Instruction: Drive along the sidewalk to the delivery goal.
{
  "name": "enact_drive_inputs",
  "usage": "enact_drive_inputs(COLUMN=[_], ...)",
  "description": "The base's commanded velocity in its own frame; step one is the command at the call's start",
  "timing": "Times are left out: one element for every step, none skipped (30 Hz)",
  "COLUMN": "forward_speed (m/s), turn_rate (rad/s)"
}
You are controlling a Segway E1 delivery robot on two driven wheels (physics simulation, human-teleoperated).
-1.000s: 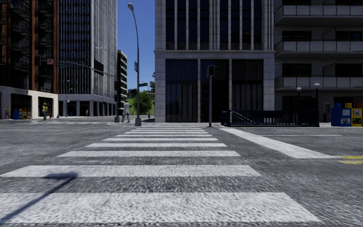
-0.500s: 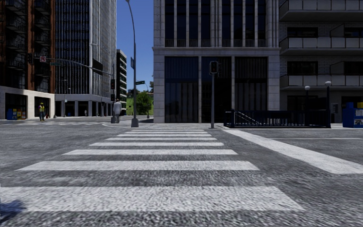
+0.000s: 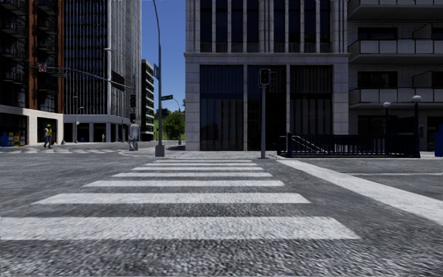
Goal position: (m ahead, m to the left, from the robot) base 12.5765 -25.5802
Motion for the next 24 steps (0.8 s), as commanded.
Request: enact_drive_inputs(forward_speed=[1.63, 1.63, 1.63, 1.63, 1.63, 1.63, 1.63, 1.63, 1.63, 1.63, 1.63, 1.63, 1.63, 1.63, 1.63, 1.63, 1.63, 1.63, 1.63, 1.63, 1.63, 1.63, 1.63, 1.63], turn_rate=[0.00, 0.00, 0.00, 0.00, 0.00, 0.00, 0.00, 0.00, 0.00, 0.00, 0.00, 0.00, 0.00, 0.00, 0.00, 0.00, 0.00, 0.00, 0.00, 0.00, 0.00, 0.00, 0.00, 0.00])
